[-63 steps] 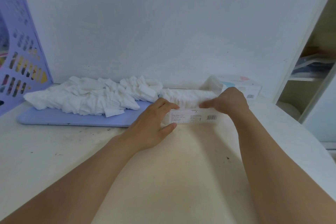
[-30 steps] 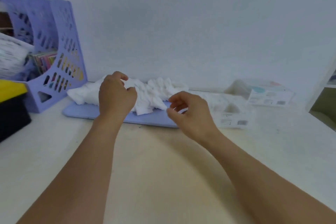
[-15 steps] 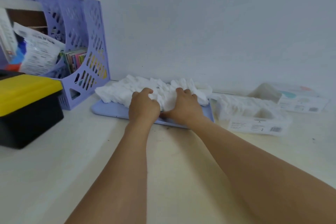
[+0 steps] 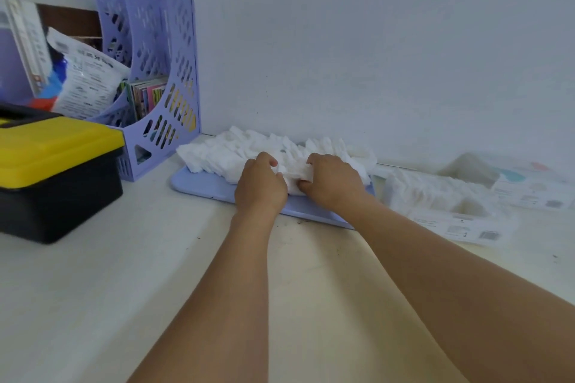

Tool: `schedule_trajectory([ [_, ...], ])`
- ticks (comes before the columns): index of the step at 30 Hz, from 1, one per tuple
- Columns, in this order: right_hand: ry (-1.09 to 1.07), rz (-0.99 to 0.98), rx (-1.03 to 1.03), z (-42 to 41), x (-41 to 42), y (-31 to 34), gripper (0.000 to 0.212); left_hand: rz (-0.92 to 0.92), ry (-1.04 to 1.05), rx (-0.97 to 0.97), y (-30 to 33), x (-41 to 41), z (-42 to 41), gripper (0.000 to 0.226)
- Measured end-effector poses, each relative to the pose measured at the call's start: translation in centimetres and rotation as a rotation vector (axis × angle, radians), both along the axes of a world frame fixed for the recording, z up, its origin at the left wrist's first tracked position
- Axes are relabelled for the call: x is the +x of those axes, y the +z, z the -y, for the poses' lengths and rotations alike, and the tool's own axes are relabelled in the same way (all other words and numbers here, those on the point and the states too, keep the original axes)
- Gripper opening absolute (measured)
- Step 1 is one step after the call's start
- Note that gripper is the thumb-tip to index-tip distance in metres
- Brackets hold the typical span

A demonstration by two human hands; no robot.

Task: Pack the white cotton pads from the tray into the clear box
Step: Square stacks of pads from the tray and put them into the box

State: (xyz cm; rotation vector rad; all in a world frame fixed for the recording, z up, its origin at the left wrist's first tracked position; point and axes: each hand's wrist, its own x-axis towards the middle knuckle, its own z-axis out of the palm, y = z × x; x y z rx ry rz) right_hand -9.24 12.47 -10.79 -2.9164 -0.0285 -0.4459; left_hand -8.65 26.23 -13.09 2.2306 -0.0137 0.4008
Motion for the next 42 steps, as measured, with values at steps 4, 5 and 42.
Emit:
schedule_trajectory([
  [4,-0.020,0.062,0.007,0.3,-0.5,0.1,0.011,-0.021,0.010,0.023,0.2,-0.2,0.1,0.030],
  [5,-0.013,0.088,0.011,0.5,-0.7,0.1,0.010,-0.027,0.013,0.031,0.2,-0.2,0.1,0.031],
  [42,0.092,0.337,1.155,13.8,-13.1,3.7,0.014,-0.737,-0.763,-1.189,4.4,-9.0,9.9,0.034],
])
